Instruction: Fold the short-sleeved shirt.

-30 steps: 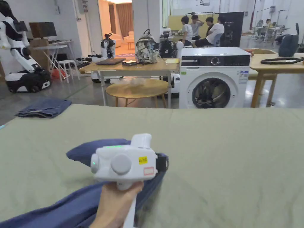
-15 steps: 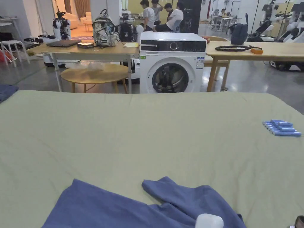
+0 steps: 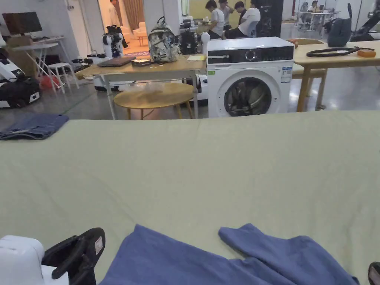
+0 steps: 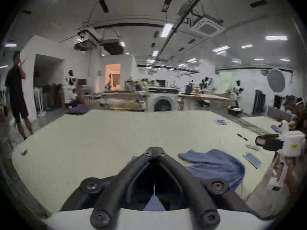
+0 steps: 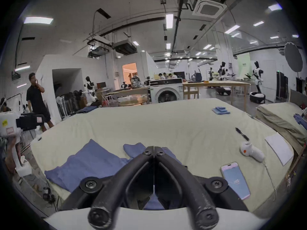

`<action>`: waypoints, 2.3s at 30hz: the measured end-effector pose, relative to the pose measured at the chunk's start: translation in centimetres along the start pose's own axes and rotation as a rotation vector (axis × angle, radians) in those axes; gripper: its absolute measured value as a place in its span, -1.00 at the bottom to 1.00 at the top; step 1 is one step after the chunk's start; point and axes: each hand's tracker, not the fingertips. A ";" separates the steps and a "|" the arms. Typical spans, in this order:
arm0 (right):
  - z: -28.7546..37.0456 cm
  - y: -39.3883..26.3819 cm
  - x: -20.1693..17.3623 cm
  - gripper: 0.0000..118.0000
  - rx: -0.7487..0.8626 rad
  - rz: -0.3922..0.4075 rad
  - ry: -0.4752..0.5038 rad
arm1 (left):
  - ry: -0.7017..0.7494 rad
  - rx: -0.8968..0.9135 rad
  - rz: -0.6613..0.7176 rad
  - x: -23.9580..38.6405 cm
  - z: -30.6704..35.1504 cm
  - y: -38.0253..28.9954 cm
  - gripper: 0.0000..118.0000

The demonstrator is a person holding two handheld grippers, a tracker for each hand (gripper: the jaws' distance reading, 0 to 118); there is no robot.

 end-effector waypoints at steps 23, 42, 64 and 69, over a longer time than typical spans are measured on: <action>2.1 -2.6 4.4 -1.00 -0.128 -0.060 -0.115 | -0.030 -0.678 0.103 -6.8 -32.2 -5.7 -0.22; -7.7 -11.1 6.7 -0.91 -0.490 -0.386 -0.176 | 0.002 -0.762 0.029 -6.1 -34.1 -7.2 -1.00; -7.5 20.1 2.5 -0.95 0.107 -0.108 0.054 | 0.004 0.151 0.167 -11.4 -6.4 20.6 -1.00; -10.6 29.3 1.1 -0.95 0.154 -0.069 0.050 | 0.048 0.215 0.144 -9.9 -6.7 27.0 -1.00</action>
